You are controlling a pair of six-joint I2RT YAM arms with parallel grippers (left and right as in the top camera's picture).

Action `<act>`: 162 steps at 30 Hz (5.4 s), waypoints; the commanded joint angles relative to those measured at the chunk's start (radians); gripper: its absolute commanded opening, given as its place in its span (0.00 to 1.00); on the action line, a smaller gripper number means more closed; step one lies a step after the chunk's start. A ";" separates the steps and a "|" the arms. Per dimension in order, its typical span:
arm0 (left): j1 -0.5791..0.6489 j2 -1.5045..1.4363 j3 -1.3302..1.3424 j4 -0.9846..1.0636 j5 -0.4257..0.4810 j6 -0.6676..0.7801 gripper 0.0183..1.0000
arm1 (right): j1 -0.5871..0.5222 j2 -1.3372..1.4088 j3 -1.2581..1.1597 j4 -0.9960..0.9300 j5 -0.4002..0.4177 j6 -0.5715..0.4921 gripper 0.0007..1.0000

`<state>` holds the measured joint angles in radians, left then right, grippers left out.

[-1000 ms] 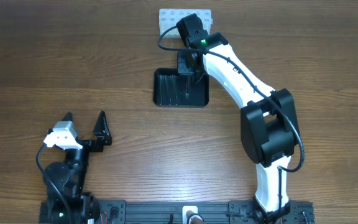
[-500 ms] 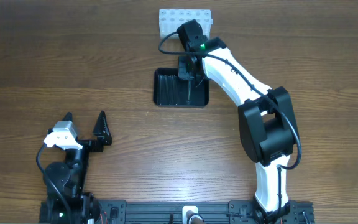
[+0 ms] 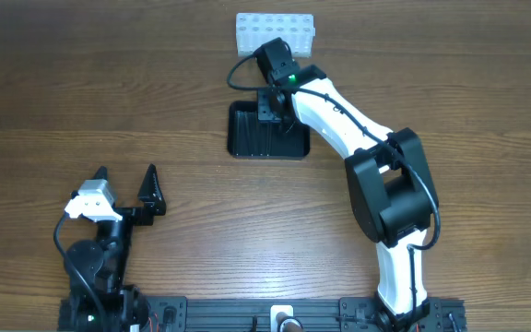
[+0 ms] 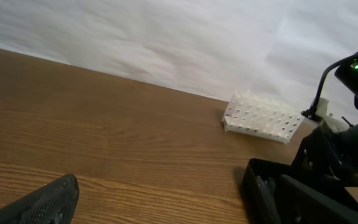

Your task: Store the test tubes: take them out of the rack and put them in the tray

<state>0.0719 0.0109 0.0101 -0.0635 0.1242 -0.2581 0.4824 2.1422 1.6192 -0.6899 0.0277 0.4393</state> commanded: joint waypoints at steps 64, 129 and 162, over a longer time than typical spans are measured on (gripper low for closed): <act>0.005 -0.004 -0.004 -0.001 0.013 -0.011 1.00 | -0.402 -2.137 -1.614 0.672 0.232 -0.438 0.99; -0.024 -0.005 -0.004 -0.005 -0.012 0.071 1.00 | -0.402 -2.136 -1.614 0.642 0.232 -0.437 0.99; -0.044 -0.004 -0.004 -0.005 -0.013 0.326 1.00 | -0.402 -2.136 -1.614 0.642 0.232 -0.437 0.99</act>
<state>0.0326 0.0109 0.0101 -0.0639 0.1196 0.0460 0.0799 0.0158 0.0109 -0.0452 0.2466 0.0032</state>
